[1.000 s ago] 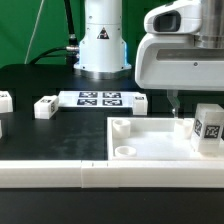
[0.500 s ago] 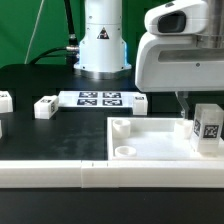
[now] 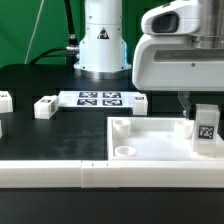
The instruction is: Assemble one leg
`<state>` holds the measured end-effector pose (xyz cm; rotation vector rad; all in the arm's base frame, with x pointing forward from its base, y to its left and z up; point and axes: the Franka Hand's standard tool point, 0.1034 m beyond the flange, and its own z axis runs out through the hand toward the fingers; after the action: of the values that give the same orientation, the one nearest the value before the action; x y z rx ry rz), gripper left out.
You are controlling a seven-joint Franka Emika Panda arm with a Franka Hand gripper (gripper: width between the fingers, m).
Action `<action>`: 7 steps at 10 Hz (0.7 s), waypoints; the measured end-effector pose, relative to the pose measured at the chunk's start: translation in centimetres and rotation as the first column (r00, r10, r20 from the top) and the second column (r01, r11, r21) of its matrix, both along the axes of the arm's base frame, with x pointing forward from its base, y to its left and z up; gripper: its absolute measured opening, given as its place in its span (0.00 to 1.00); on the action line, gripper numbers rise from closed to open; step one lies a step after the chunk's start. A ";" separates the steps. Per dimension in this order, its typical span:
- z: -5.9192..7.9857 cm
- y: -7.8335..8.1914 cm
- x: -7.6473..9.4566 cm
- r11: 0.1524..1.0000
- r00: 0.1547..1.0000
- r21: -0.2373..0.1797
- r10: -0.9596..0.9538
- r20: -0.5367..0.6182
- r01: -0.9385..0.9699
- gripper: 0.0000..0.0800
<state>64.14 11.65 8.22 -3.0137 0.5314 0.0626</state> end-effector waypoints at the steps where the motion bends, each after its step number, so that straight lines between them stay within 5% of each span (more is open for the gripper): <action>1: 0.0 -0.1 0.0 0.990 0.990 0.002 -0.140 -0.001 0.140 0.36; 4: -0.1 -0.3 0.0 0.880 0.879 0.004 -0.475 -0.028 0.476 0.36; 7: -0.1 -0.3 0.0 0.627 0.626 -0.014 -0.778 -0.057 0.779 0.37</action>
Offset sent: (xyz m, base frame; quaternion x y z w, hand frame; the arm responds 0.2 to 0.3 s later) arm -0.0030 -0.0096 -0.0049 0.0038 0.0178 0.3214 0.9468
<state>64.16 11.37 8.09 -2.4765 1.7771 0.0930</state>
